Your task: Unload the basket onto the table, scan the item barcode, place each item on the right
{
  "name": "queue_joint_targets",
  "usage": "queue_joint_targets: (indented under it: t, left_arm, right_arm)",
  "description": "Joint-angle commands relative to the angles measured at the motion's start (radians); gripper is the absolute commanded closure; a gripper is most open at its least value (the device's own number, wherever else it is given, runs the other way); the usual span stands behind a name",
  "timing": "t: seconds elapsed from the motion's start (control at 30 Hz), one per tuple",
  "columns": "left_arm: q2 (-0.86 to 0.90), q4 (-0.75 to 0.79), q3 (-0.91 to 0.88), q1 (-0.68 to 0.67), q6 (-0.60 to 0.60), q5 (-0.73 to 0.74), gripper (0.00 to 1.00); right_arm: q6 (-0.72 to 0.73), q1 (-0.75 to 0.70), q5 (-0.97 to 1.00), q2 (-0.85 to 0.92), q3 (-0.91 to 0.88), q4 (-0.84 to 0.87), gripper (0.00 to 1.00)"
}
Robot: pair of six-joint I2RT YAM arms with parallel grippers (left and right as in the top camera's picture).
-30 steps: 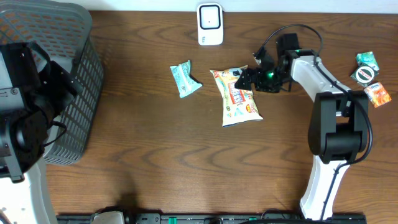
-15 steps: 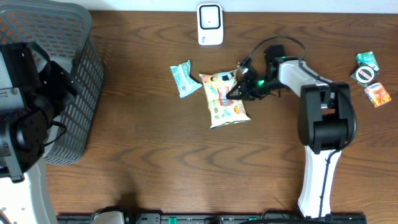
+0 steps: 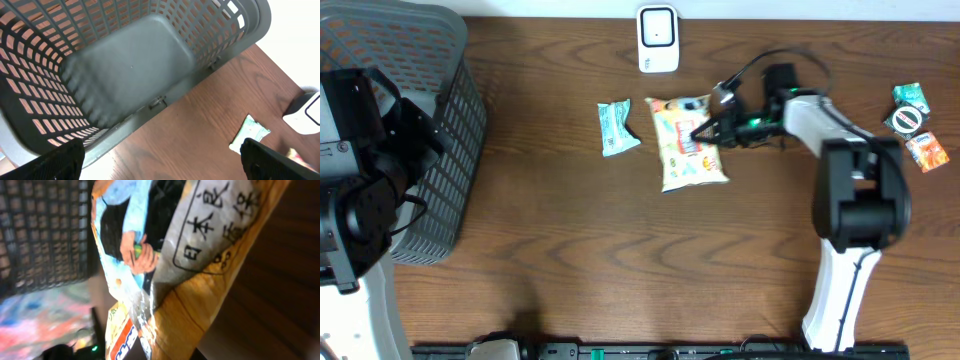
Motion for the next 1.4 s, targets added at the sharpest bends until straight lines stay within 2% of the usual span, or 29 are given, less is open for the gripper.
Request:
queue_joint_targets:
  t: [0.0,0.17,0.27,0.3,0.4,0.77,0.9,0.93,0.97,1.0,1.1,1.2,1.37]
  left_arm:
    - [0.001,-0.002,0.007,0.005,-0.009,-0.003,0.02]
    - [0.001,-0.002,0.007,0.005,-0.009,-0.003,0.02]
    - [0.001,-0.003,0.007,0.005,-0.009,-0.003,0.02]
    - [0.001,-0.003,0.007,0.005,-0.009,-0.003,0.02]
    - [0.001,-0.003,0.007,0.005,-0.009,-0.003,0.02]
    - [0.001,-0.002,0.007,0.005,-0.009,-0.003,0.02]
    - [0.001,-0.003,0.007,0.005,-0.009,-0.003,0.02]
    - [0.001,-0.002,0.007,0.005,-0.009,-0.003,0.02]
    - [0.001,-0.003,0.007,0.005,-0.009,-0.002,0.02]
    - [0.001,-0.003,0.007,0.005,-0.009,-0.003,0.02]
    - [0.001,-0.002,0.007,0.005,-0.009,-0.003,0.03]
    - [0.001,-0.002,0.007,0.005,-0.009,-0.003,0.02]
    - [0.001,-0.003,0.007,0.005,-0.009,-0.003,0.02]
  right_arm:
    - [0.047,0.016,0.296,-0.196,0.007,-0.039,0.99]
    - [0.148,0.123,0.969,-0.381,0.007,-0.115,0.98]
    - [0.22,0.259,1.516,-0.432,0.006,-0.177,0.99]
    - [0.233,0.299,1.646,-0.431,0.006,-0.196,0.99]
    - [0.257,0.399,1.841,-0.4,-0.002,-0.219,0.99]
    - [0.264,0.571,1.843,-0.146,-0.008,-0.211,0.99]
    - [0.264,0.629,1.82,-0.103,-0.008,-0.214,0.98]
    - [0.264,0.645,1.8,-0.103,-0.007,-0.211,0.91]
    - [0.264,0.662,1.776,-0.105,-0.004,-0.208,0.81]
    - [0.264,0.679,1.745,-0.106,0.004,-0.206,0.66]
    - [0.264,0.721,1.599,-0.106,0.047,-0.208,0.39]
    - [0.264,0.737,1.415,-0.106,0.116,-0.235,0.24]
    - [0.264,0.689,1.337,-0.106,0.251,-0.32,0.23]
